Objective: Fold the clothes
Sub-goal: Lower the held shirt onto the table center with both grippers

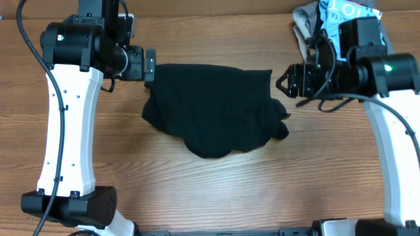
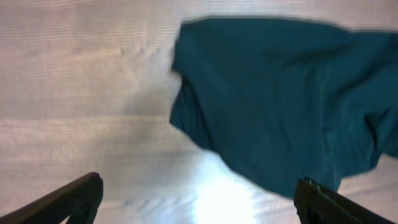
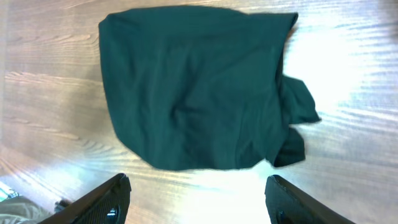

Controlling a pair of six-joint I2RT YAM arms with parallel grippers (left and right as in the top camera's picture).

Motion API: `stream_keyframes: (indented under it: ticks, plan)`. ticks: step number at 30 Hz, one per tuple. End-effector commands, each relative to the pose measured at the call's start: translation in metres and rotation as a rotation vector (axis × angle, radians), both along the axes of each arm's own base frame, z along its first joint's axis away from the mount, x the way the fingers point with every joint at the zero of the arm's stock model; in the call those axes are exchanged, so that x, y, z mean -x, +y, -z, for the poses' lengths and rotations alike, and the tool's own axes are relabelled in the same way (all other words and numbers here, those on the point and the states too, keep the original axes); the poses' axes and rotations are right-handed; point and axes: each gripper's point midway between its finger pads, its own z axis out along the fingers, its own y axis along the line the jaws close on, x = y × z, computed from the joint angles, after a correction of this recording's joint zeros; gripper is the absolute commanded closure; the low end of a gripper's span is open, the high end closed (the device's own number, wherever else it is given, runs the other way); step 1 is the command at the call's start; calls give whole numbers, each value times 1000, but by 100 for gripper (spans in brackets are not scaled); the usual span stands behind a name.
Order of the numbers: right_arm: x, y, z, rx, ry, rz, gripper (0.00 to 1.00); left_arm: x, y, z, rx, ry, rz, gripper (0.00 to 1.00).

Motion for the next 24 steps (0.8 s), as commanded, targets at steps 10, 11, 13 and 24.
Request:
stream_keyframes:
  ticks: [10, 11, 13, 24]
  plan:
    - [24, -22, 30, 111, 97, 99, 27, 35, 1, 19, -2, 154, 19, 0]
    - [22, -22, 39, 111, 103, 98, 27, 34, 1, 25, -1, 163, 16, 0]
    - [18, -22, 55, 112, 107, 99, 27, 29, 0, 40, -1, 174, 14, 0]
    - [7, -29, 146, 150, 108, 137, 30, 21, 1, 183, -4, 237, -3, 4]
